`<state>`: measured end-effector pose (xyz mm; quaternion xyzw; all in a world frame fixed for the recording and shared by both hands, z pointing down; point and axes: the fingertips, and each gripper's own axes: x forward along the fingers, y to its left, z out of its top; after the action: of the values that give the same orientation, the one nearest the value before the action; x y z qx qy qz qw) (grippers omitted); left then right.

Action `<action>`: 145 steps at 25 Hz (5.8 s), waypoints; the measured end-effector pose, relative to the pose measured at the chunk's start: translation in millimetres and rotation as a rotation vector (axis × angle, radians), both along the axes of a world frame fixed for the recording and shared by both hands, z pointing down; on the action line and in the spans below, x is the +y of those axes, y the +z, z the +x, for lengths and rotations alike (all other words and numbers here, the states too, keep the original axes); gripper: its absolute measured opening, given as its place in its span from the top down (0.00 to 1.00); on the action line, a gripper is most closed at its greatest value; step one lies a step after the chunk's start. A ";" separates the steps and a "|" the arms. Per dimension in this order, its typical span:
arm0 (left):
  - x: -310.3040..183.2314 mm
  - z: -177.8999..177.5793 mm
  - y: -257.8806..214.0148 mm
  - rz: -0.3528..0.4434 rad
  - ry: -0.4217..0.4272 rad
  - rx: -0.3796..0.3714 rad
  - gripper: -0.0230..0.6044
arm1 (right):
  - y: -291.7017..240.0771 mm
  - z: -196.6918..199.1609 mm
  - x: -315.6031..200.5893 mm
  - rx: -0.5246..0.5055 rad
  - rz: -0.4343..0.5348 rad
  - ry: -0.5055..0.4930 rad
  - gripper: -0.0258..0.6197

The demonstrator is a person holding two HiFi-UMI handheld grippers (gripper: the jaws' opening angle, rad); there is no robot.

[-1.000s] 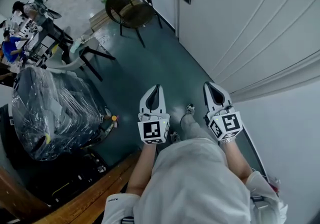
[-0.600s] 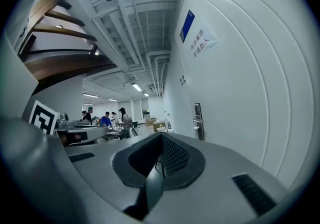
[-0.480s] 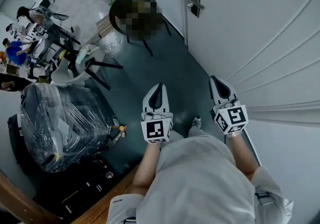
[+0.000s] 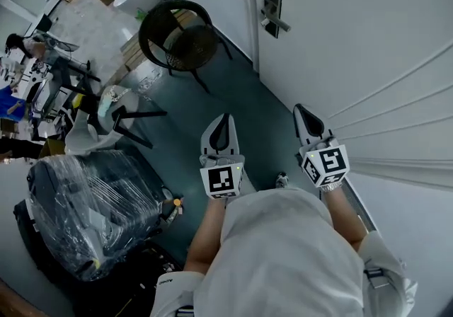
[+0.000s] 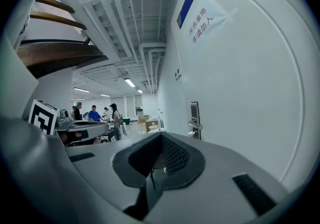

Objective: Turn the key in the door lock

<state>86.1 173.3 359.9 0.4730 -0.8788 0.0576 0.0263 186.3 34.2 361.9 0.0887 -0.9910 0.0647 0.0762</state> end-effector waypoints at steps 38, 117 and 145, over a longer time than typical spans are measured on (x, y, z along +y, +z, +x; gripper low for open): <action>-243.2 -189.8 28.5 -0.117 0.468 -0.007 0.95 | 7.9 -169.5 -168.0 0.042 0.068 0.410 0.97; -360.0 -214.1 193.1 0.323 0.784 1.672 0.63 | 54.0 -168.6 -171.2 0.250 0.024 0.772 0.97; -366.6 -183.4 184.2 -0.431 0.883 -0.634 0.78 | 46.8 -166.6 -179.2 0.218 0.044 0.720 0.97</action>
<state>-97.3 -193.3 544.1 0.7382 -0.5319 0.3791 -0.1687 19.6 -145.0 408.8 0.4395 -0.8836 0.0562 0.1515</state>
